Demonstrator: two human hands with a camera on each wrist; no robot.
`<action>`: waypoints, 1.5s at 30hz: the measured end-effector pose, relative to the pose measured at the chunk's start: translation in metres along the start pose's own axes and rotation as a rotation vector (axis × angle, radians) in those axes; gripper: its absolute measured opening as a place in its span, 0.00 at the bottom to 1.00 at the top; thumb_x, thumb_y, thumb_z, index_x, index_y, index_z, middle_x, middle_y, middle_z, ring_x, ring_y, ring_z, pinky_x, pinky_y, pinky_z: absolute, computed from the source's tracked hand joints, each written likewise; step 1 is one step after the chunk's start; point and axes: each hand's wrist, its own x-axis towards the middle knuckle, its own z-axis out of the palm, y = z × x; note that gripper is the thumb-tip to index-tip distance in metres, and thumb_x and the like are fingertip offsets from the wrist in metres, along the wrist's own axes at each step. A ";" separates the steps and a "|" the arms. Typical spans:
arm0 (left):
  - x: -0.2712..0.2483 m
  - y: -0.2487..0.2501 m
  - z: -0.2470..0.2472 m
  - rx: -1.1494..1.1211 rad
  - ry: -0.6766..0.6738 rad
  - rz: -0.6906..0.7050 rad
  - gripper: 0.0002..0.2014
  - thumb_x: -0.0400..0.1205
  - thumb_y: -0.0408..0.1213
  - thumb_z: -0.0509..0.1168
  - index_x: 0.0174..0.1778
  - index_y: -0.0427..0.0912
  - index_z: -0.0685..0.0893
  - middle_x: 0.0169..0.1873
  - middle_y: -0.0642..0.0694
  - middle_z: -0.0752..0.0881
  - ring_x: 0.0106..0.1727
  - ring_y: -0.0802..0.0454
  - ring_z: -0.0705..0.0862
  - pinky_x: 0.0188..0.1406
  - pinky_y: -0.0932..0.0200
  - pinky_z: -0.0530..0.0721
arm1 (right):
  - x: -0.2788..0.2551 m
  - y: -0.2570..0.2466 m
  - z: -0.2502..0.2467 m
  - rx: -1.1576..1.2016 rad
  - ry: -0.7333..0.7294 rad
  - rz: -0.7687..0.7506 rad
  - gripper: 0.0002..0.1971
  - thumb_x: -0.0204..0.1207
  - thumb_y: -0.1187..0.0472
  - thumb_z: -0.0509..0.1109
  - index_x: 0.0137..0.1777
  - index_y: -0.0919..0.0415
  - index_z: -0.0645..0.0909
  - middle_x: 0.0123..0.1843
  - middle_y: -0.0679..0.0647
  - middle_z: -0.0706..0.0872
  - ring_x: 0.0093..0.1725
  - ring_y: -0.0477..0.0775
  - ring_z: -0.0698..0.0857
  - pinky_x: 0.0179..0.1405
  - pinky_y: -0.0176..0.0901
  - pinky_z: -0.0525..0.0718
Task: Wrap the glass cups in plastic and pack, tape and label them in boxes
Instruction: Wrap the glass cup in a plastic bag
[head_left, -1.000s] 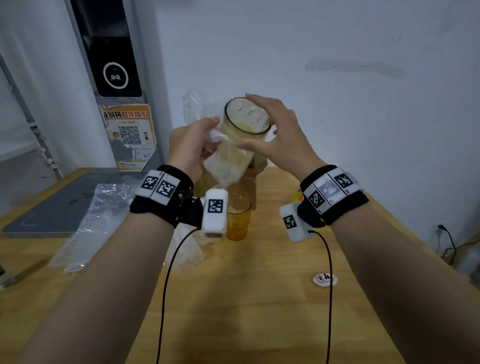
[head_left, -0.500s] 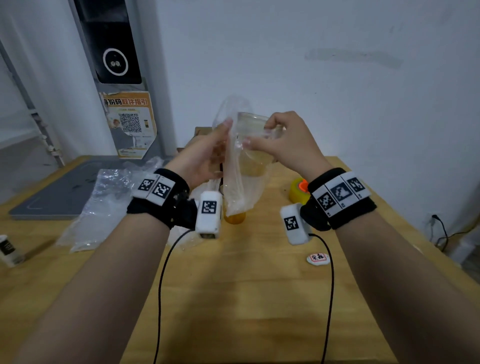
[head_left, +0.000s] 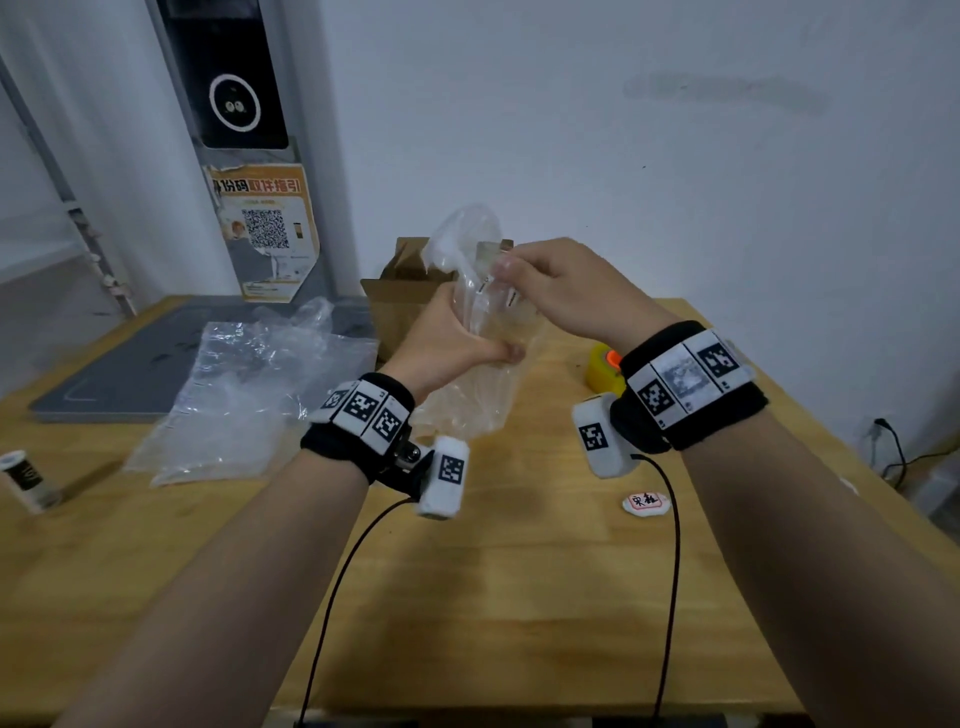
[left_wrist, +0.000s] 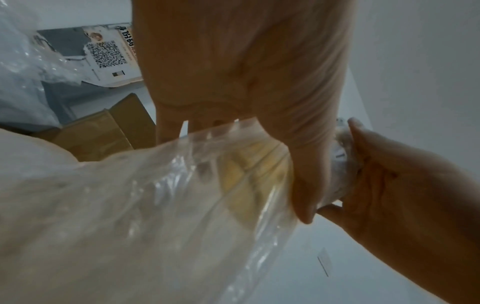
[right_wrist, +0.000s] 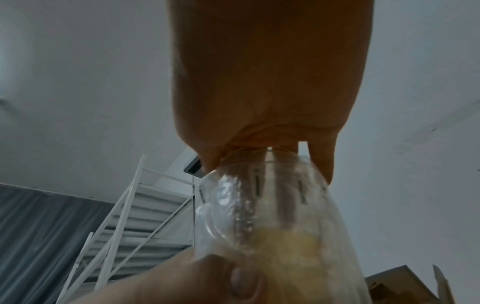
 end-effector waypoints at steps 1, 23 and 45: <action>0.000 0.001 0.000 0.014 0.010 0.008 0.44 0.60 0.41 0.89 0.71 0.48 0.77 0.61 0.55 0.87 0.61 0.59 0.86 0.59 0.58 0.85 | 0.000 0.000 0.000 0.002 -0.010 0.019 0.20 0.91 0.52 0.60 0.39 0.46 0.86 0.39 0.43 0.87 0.41 0.40 0.83 0.46 0.44 0.74; -0.005 -0.009 0.020 0.050 -0.051 0.034 0.50 0.52 0.53 0.90 0.70 0.51 0.78 0.61 0.53 0.89 0.62 0.55 0.89 0.63 0.44 0.89 | 0.014 0.000 0.010 -0.112 -0.472 0.194 0.16 0.91 0.58 0.56 0.48 0.53 0.85 0.61 0.54 0.86 0.59 0.52 0.82 0.65 0.50 0.76; -0.013 -0.010 0.015 -0.288 -0.038 -0.144 0.19 0.72 0.34 0.84 0.59 0.43 0.90 0.49 0.46 0.95 0.53 0.48 0.94 0.59 0.47 0.89 | 0.011 0.034 -0.008 -0.050 -0.211 -0.066 0.13 0.84 0.57 0.74 0.67 0.50 0.90 0.61 0.38 0.91 0.49 0.17 0.80 0.55 0.15 0.74</action>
